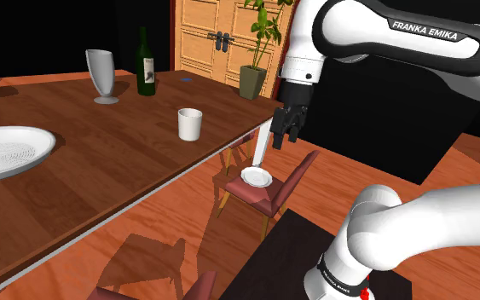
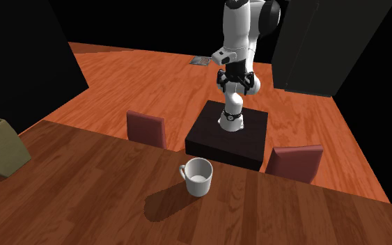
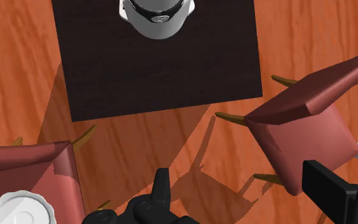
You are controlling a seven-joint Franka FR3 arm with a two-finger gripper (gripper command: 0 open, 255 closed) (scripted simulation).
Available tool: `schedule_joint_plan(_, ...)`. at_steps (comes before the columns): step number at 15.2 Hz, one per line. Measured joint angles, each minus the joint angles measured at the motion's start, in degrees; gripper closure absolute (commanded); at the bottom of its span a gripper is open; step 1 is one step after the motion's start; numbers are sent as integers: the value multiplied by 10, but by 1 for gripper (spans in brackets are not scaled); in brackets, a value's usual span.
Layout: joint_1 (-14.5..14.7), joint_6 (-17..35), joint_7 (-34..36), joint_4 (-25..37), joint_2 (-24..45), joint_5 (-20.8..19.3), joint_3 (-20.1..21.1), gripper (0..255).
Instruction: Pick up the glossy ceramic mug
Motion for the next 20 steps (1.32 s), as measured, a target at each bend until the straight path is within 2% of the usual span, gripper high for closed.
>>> schedule_joint_plan(2,0,6,-3,4,10,-2,-1,0)
schedule_joint_plan(6,5,50,-21,37,82,-12,0,0)
schedule_joint_plan(15,15,125,-57,174,281,-36,3,0)
schedule_joint_plan(20,18,141,-75,275,390,-49,6,0)
